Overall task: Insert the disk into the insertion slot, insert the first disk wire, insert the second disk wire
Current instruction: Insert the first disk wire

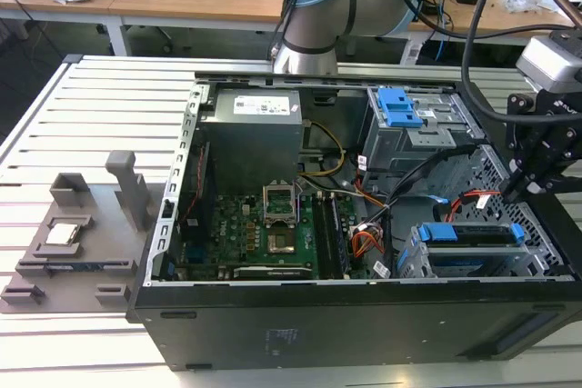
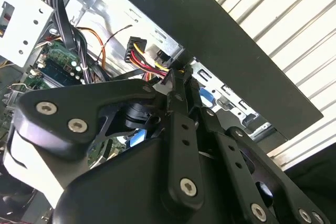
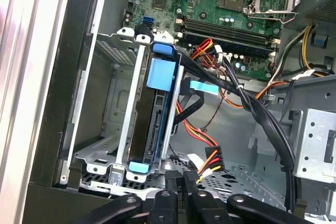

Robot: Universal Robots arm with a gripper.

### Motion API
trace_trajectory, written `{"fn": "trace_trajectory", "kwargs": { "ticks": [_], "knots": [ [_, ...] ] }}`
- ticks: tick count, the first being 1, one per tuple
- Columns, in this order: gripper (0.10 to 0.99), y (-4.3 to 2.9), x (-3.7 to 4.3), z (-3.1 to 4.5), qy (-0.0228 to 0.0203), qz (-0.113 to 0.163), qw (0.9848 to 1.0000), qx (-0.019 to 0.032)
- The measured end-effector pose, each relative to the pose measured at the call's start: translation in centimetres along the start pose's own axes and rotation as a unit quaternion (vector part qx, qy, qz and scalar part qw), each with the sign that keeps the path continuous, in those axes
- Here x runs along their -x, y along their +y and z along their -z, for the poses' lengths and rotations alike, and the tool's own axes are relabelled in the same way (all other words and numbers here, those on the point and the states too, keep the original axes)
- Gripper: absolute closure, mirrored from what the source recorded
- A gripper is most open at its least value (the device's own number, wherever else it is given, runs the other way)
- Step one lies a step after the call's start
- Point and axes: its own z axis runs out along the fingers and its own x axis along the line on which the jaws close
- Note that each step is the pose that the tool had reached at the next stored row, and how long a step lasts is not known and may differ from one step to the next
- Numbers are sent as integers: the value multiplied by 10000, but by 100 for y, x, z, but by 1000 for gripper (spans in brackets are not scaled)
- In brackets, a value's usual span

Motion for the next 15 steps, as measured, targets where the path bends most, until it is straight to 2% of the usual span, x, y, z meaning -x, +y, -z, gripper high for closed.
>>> {"fn": "trace_trajectory", "kwargs": {
  "ticks": [7,11,15],
  "knots": [
    [918,4,0,49,2,1,10000,1],
    [918,80,2,45,3,0,10000,-4],
    [918,191,-12,36,5,0,10000,-7]
  ]
}}
